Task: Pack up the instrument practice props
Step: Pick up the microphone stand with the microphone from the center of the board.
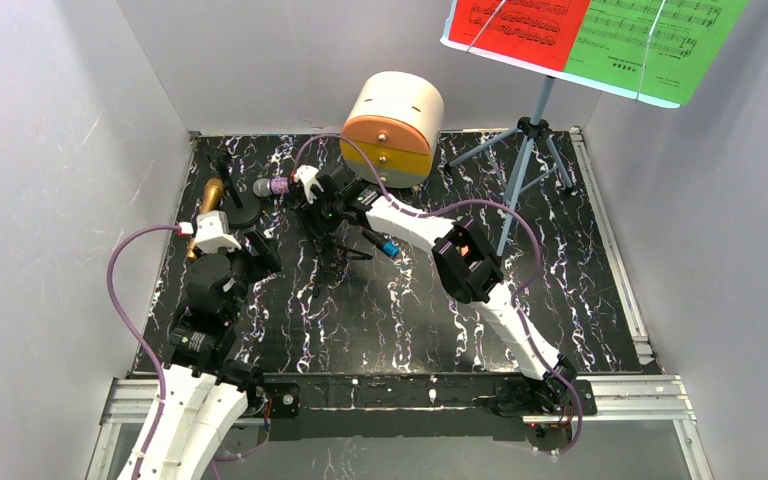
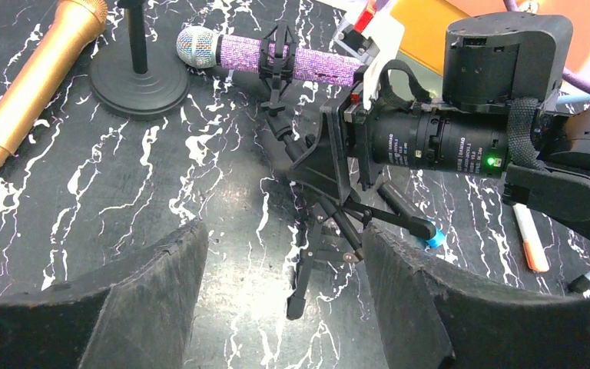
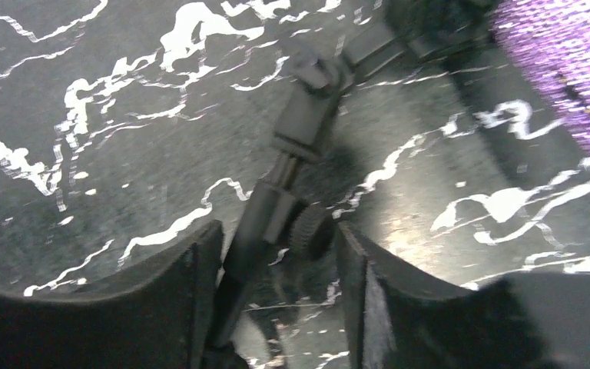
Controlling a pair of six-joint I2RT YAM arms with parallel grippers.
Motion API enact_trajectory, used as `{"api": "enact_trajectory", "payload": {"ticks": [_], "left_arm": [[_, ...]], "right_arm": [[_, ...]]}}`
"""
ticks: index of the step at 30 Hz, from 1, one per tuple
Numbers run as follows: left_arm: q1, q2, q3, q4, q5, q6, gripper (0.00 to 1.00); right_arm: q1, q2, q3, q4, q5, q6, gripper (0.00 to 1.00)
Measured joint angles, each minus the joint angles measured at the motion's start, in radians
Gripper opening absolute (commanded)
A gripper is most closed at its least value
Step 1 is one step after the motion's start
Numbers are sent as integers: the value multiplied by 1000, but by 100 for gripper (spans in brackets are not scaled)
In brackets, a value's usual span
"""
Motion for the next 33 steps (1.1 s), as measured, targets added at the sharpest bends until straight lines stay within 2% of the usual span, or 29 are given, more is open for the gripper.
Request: {"api": "enact_trajectory", "payload": {"ticks": [4,9,20,28,33], "left_arm": [[0,1,0,-7,2,5,70],[0,3,-1,-8,7,3,70],[0,38,-18,18,38,-41,70],[0,101,-37,58,90,-85,70],[0,165,-37,95,112,-113,71]], "right_arm": [[4,-16,-52,20,-16,31,29],[-6,-178,-316,109,-39,35,2],[0,-466,-813,350,-92,18,1],[-10,-705,-1205,655,-93,53,1],[-20,-774,-1341,838,-97,67,1]]}}
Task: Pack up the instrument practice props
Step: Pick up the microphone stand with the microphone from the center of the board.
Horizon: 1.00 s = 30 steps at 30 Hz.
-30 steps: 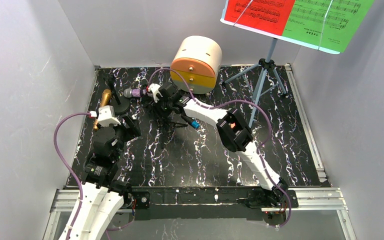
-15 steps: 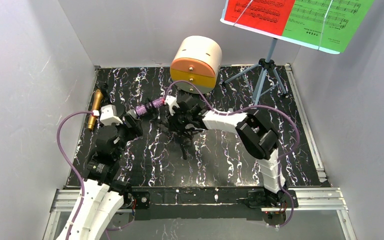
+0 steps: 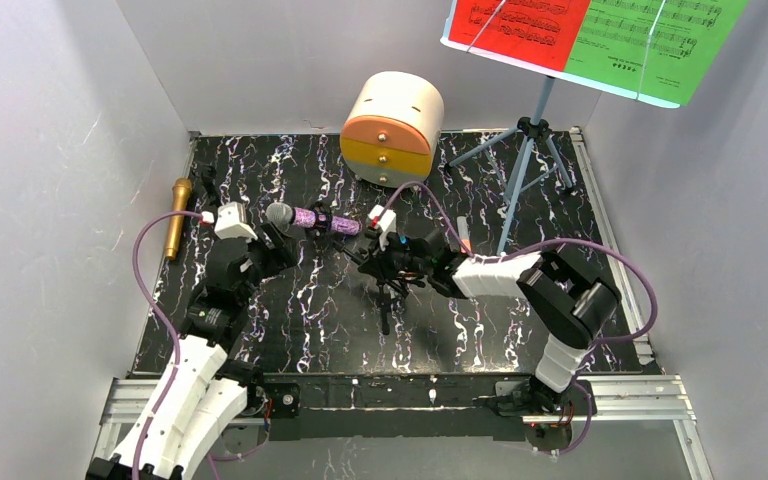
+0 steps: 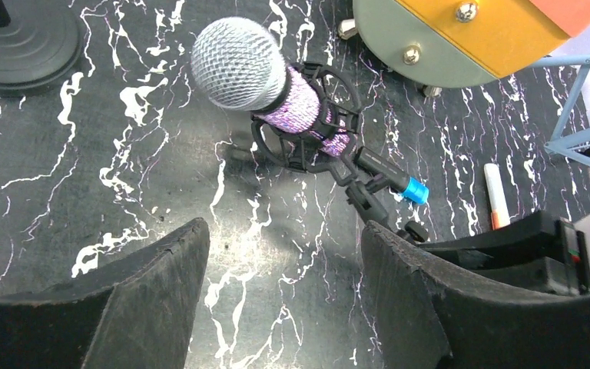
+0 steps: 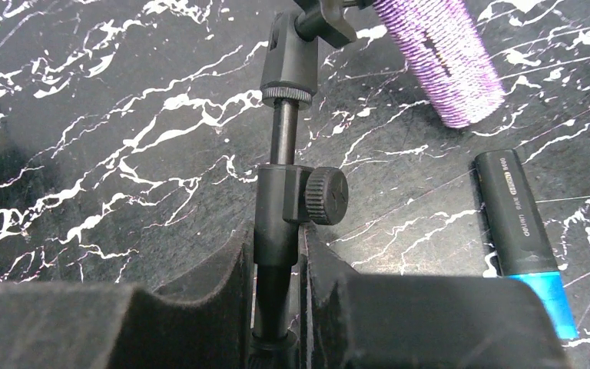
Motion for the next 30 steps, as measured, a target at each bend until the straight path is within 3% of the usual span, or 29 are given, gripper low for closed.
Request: {"api": "enact_trajectory", "payload": {"ticks": [14,21,30], "left_arm": [[0,78,12,124,29,-44,72],[0,91,75,198,119,81,77],[0,79,147,240,268,238,77]], "right_arm": [[-16,-65,-282,528,-28,27,1],[-22,-33,-399,826,-32,55,1],[-27,-49,-456,901,-36,80,1]]}}
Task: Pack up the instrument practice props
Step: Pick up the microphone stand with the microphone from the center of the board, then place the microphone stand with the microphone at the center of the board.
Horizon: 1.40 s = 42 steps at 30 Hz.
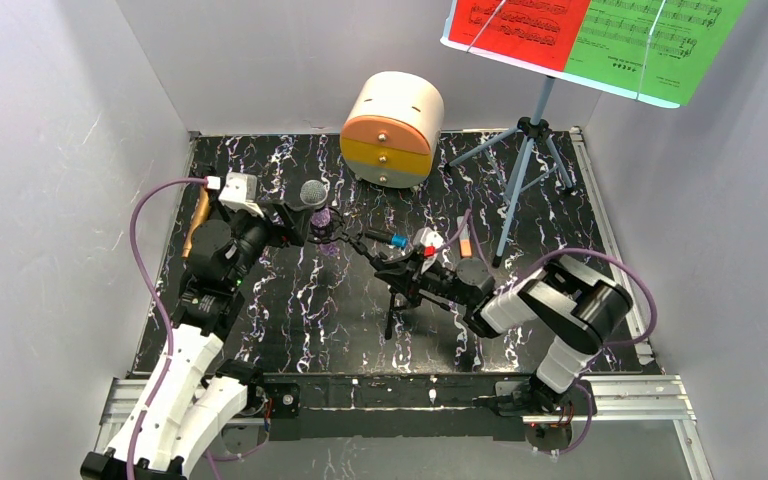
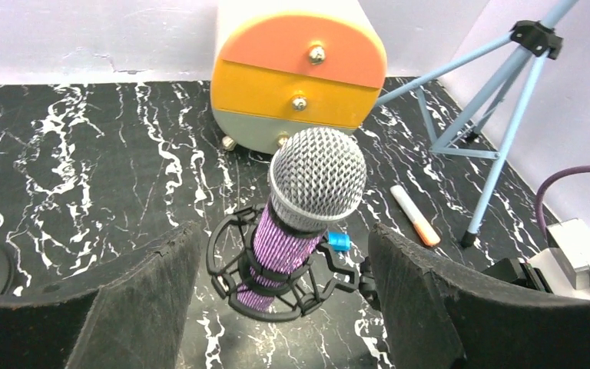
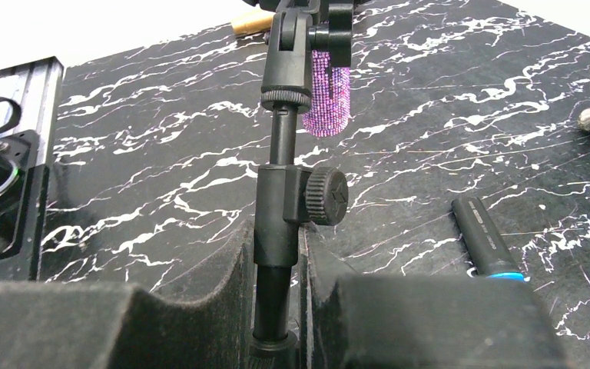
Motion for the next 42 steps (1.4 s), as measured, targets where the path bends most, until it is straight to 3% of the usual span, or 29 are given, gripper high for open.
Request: {"api": "enact_trajectory", "payload": {"ticks": [10,23,29,38,42], "left_arm": [[0,16,32,31,114,-41,77],[0,77,93,57,347,60,75],[0,159,93,119,490,70,65],[4,164,93,172,588,125,32],[-3,155,93,173,583,174,22]], "right_arm": [[-2,-201,-23,-55,-28,-10,1],[-7,-237,-11,-55,-72,-8,1],[-7,-243,-6,-54,-95,-7,1],[-8,-182,47,-43,-132,0,1],[-9,-110,104,-37,-153,-1,1]]}}
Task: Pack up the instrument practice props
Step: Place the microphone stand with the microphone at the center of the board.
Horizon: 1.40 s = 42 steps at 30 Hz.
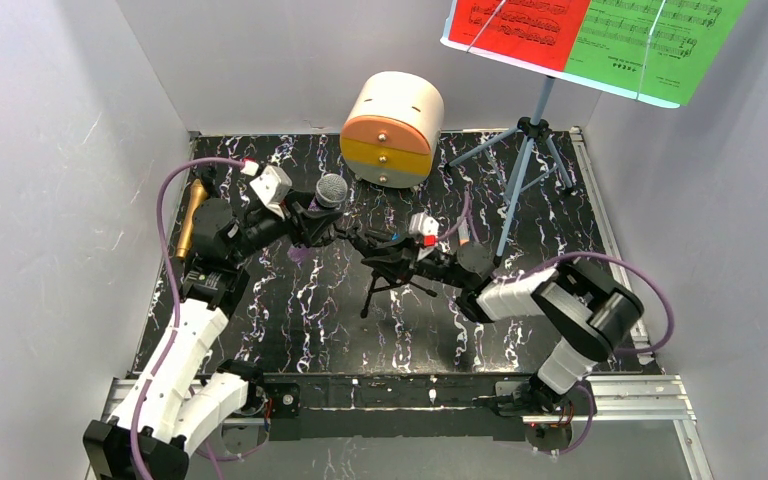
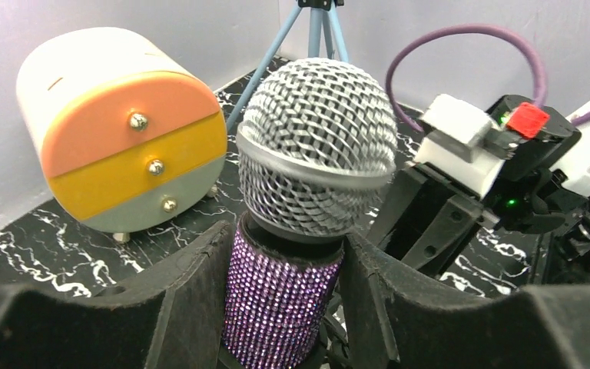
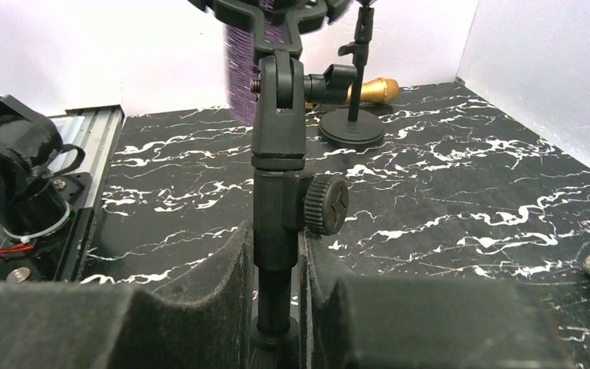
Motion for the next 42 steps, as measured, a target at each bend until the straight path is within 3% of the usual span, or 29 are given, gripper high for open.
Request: {"api": "enact_trajectory", "payload": {"ticks": [9,12,18,20,23,26,31,34,38,42], "left_arm": [[-44,-16,38,-132,-113,212,6],[-100,11,89,-217,-183,293,5],[-275,81,165,-380,-322,455,5],[-290,104,166,-403,-334,482,6],[-308,128,186,-414,-331,517,7],[-311,131,191,-432,-326,545,10],[-312,161,206,-442,-317,592,15],[-311,192,225,-444,-313,625,20],[-311,221,245,-451,-297,672,25],[-311,250,268,-454,-270,711,31]], "right_arm": [[-2,260,224,15,-44,-11,2],[-5,332,286,21,-43,-11,10],[-11,367,278,22,-15,-17,36],[-11,367,240,39,-1,-19,55],[-10,358,176,65,21,-21,76],[-11,314,89,65,40,-18,90],[-38,121,-37,60,55,24,94],[-61,-60,-39,-30,57,37,97],[-72,-298,63,-369,54,34,99],[-81,-395,190,-660,32,29,99]]}}
